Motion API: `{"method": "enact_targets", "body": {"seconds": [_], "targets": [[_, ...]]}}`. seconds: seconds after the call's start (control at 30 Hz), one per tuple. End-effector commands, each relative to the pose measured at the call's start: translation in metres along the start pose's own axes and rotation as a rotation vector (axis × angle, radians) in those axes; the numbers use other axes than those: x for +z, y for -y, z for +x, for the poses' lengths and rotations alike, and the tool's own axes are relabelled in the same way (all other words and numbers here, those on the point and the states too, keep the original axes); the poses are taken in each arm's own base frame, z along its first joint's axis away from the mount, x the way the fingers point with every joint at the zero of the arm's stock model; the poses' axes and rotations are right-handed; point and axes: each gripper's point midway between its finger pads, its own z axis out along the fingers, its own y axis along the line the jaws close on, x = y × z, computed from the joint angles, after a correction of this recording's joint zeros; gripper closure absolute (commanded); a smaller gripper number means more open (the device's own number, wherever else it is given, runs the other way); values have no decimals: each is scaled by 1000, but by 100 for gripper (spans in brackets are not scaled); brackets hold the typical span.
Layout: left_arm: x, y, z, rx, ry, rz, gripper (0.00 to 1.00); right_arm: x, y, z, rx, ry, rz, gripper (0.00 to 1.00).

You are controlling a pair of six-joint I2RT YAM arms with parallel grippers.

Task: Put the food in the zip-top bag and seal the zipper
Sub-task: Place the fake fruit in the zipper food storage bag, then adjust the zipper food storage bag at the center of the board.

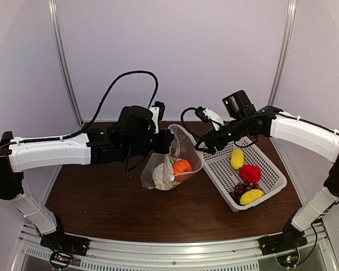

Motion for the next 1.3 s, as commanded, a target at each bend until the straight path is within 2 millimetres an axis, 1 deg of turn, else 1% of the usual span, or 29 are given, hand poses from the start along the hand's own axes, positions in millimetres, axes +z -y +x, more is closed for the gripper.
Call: {"method": "enact_targets", "body": {"seconds": [0.0, 0.1, 0.17, 0.23, 0.3, 0.37, 0.43, 0.5, 0.53, 0.57, 0.6, 0.63, 0.67, 0.7, 0.73, 0.8, 0.87, 0.93, 0.97, 1.0, 1.03, 1.07, 1.1, 1.17, 1.2, 1.23, 1.27], "targets": [[-10, 2, -21, -24, 72, 12, 100, 27, 7, 33, 46, -109, -8, 48], [-10, -1, -19, -19, 67, 4, 100, 32, 6, 35, 47, -136, -25, 60], [-11, -3, -18, -16, 67, -5, 100, 30, 6, 32, 43, -138, -27, 76], [-12, -6, -17, -11, 63, -15, 100, 23, 2, 24, 35, -133, -48, 99], [-16, -10, -18, -3, 60, -29, 100, 9, -10, 6, 21, -118, -96, 100], [-23, -12, -21, 15, 61, -39, 100, -15, -22, -21, -1, -71, -133, 100], [-28, -13, -21, 65, 47, -39, 100, -40, -28, -48, -21, 7, -130, 100], [-27, -10, -15, 116, 4, -21, 100, -48, -30, -60, -16, 57, -129, 100], [-28, -4, -17, 128, -26, -8, 100, -48, -31, -63, -16, 54, -141, 100], [-32, 5, -23, 135, -48, 18, 100, -48, -33, -63, -18, 28, -154, 100], [-39, 13, -33, 141, -49, 38, 100, -49, -32, -67, -30, 28, -150, 100], [-44, 12, -43, 132, -24, 24, 100, -47, -29, -69, -37, 37, -136, 100], [-47, 5, -49, 131, 7, -8, 100, -43, -27, -66, -34, 38, -128, 100], [-45, -1, -49, 133, 15, -29, 100, -37, -26, -61, -28, 17, -132, 100], [-42, -4, -46, 127, -7, -28, 100, -32, -26, -57, -24, -7, -142, 100], [-39, 4, -41, 125, -65, 7, 100, -26, -26, -54, -21, -29, -159, 100], [-33, -1, -27, 119, -95, -2, 100, -24, -25, -51, -21, -16, -153, 100], [-30, -7, -19, 120, -101, -20, 100, -25, -25, -48, -24, -20, -148, 91], [-28, -8, -15, 120, -106, -17, 100, -27, -25, -47, -29, -24, -150, 82], [-27, -8, -12, 116, -109, -7, 100, -31, -26, -47, -38, -25, -150, 71], [-27, -6, -10, 109, -107, 6, 100, -35, -25, -46, -51, -24, -146, 62], [-27, -6, -8, 106, -108, 12, 100, -40, -23, -46, -67, -19, -135, 54], [-26, -7, -6, 104, -111, 11, 100, -46, -19, -45, -78, -14, -114, 49], [-24, -10, -3, 106, -117, 0, 100, -57, -4, -39, -80, -9, -63, 43], [-24, -10, -2, 107, -118, -4, 100, -61, 7, -34, -67, -10, -34, 42], [-23, -11, -1, 110, -123, -5, 100, -64, 20, -27, -47, -18, -1, 41], [-22, -11, 0, 112, -125, -4, 100, -64, 39, -10, -15, -50, 46, 41]]}}
